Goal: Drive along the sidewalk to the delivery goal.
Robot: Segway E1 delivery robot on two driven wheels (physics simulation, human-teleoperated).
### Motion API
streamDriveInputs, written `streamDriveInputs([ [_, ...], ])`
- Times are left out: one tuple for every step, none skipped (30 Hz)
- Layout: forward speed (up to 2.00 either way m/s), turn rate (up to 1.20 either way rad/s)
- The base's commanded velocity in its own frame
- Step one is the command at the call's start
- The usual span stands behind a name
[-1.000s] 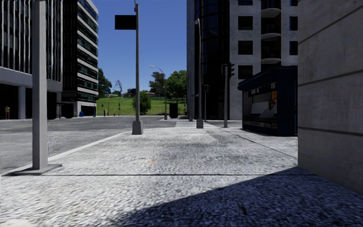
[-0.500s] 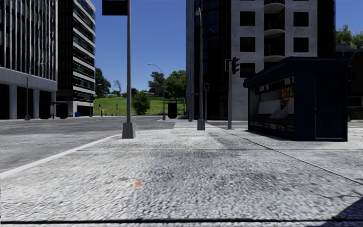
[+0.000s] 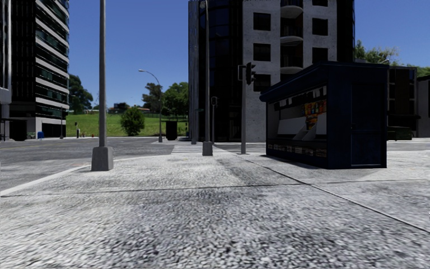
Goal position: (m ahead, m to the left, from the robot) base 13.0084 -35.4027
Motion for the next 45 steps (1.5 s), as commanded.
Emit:
streamDriveInputs([
  [1.4,-0.44],
  [1.4,-0.43],
  [1.4,-0.43],
  [1.4,-0.43],
  [1.4,-0.43],
  [1.4,-0.43],
  [1.4,-0.43],
  [1.4,-0.43],
  [1.4,-0.43],
  [1.4,-0.43],
  [1.4,-0.43],
  [1.4,-0.43],
  [1.47,-0.43],
  [1.47,-0.43],
  [1.54,-0.43],
  [1.6,-0.43],
  [1.63,-0.43],
  [1.63,-0.43],
  [1.63,-0.43],
  [1.64,-0.43],
  [1.64,-0.43],
  [1.64,-0.43],
  [1.64,-0.43],
  [1.64,-0.43],
  [1.64,-0.43],
  [1.64,-0.48],
  [1.64,-0.51],
  [1.64,-0.51],
  [1.64,-0.57],
  [1.64,-0.59],
  [1.64,-0.59],
  [1.64,-0.59],
  [1.64,-0.59],
  [1.64,-0.6],
  [1.64,-0.6],
  [1.64,-0.6],
  [1.64,-0.6],
  [1.64,-0.6],
  [1.64,-0.6],
  [1.64,-0.6],
  [1.64,-0.6],
  [1.64,-0.6],
  [1.64,-0.6],
  [1.64,-0.6],
  [1.64,-0.6],
])
